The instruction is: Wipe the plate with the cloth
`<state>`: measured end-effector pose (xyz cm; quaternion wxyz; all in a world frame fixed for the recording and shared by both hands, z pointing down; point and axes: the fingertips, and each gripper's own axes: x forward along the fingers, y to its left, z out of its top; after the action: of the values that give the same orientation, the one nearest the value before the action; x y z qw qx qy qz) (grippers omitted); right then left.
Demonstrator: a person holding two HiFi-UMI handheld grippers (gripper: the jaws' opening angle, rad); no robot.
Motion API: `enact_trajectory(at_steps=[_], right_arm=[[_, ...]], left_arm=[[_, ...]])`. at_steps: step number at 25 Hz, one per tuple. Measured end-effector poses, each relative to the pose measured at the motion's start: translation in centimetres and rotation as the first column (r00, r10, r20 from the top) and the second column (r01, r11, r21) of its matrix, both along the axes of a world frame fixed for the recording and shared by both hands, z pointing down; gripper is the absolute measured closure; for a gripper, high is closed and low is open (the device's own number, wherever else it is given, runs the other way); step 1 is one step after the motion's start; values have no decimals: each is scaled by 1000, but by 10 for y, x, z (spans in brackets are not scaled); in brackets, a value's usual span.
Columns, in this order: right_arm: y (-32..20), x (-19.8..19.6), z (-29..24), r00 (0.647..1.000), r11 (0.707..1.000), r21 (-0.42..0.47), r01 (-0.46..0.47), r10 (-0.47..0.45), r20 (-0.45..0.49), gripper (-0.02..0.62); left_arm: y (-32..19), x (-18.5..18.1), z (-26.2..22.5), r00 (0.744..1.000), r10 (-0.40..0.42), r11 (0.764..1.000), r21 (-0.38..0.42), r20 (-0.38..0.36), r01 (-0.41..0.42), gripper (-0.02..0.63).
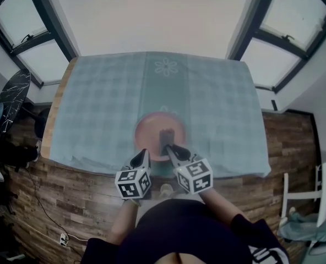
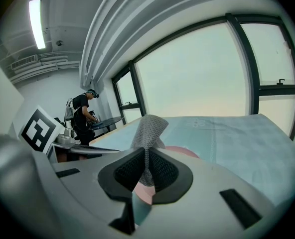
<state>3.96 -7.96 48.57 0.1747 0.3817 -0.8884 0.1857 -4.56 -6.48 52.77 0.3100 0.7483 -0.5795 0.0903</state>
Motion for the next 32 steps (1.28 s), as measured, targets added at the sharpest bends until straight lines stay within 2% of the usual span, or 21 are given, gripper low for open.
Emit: enact_trajectory(at_steps=[11, 21, 27, 32], right_arm=[[-20, 10, 12, 1000, 1000, -24, -9, 9, -17, 561], [-41, -2, 29, 999, 999, -39, -6, 4, -54, 561], [-64, -9, 35, 998, 998, -53, -19, 16, -66, 561], [-83, -19, 50, 995, 997, -70, -27, 20, -102, 561]], left_arm=[[-11, -6, 14, 999, -35, 999, -37, 20, 36, 592], [-26, -29, 37, 998, -60, 994, -88, 33, 62, 592], [-48, -44, 48, 997, -50, 992, -114, 54, 56, 592], [-62, -51, 70, 999, -2, 983, -184, 45, 10, 591]])
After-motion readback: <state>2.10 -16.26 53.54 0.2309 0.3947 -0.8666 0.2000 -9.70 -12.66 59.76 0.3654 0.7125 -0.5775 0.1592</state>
